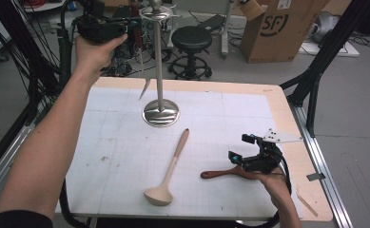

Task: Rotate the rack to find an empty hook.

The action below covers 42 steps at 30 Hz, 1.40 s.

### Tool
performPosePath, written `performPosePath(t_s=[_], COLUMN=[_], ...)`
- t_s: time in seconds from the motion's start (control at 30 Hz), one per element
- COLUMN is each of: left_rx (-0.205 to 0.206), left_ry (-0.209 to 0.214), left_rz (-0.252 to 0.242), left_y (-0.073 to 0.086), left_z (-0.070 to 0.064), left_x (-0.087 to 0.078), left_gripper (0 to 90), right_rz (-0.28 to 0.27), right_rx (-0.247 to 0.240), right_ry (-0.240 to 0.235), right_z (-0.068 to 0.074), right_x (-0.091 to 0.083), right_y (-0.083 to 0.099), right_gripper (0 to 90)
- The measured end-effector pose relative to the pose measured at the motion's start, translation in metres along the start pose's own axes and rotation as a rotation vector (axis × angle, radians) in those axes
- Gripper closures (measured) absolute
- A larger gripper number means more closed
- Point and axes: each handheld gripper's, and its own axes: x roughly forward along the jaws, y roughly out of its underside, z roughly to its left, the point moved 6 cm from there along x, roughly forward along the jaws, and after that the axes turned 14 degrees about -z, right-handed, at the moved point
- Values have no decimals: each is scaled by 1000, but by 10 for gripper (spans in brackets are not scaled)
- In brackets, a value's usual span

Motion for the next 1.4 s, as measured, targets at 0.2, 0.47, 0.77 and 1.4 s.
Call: performPosePath(t_s=[0.2,0.47,0.77,1.4], left_rx=[9,25,26,-2], left_ry=[6,89,154,80], left_rz=[5,7,7,-17], left_y=[-2,-4,2,11], left_z=[2,-18,-50,-50], left_x=[-4,-6,12,31], left_gripper=[896,895,896,896], right_rz=[-2,-2,-3,1], right_rx=[1,-3,-1,-1], right_ry=[0,1,3,-1], right_z=[0,1,0,0], right_x=[0,0,0,1], right_y=[0,0,0,0], right_gripper=[1,1,1,1])
